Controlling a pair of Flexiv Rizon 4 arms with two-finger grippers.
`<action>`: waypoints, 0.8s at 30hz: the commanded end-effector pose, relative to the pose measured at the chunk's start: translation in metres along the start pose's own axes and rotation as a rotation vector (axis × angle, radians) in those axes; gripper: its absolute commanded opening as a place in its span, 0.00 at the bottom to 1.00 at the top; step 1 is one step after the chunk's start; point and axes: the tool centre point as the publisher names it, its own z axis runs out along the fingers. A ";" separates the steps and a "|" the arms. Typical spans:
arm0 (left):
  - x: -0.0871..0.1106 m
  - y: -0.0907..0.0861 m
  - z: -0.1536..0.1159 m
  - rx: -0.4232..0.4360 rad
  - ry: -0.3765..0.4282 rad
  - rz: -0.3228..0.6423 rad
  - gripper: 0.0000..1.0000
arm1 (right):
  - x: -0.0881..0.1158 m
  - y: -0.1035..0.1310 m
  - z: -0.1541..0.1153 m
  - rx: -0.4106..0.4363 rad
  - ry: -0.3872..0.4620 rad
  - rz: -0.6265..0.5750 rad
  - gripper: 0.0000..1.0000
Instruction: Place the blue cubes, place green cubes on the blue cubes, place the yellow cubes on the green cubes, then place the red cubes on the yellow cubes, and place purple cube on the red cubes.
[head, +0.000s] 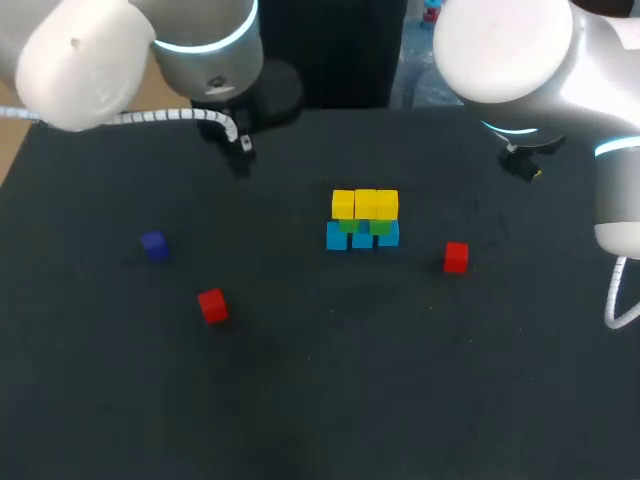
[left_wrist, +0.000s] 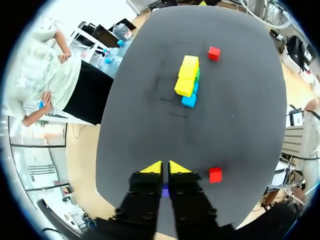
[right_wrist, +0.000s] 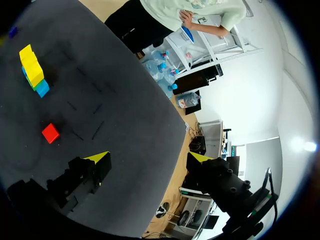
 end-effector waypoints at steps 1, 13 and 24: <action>0.010 -0.003 -0.005 -0.001 -0.022 0.000 1.00 | 0.001 0.000 0.000 0.001 -0.004 0.001 1.00; 0.010 -0.003 -0.005 -0.001 -0.022 0.000 1.00 | 0.001 0.000 0.000 0.001 -0.004 0.001 1.00; 0.011 0.001 -0.016 -0.013 -0.013 -0.003 1.00 | 0.001 0.000 0.000 0.001 -0.004 0.001 1.00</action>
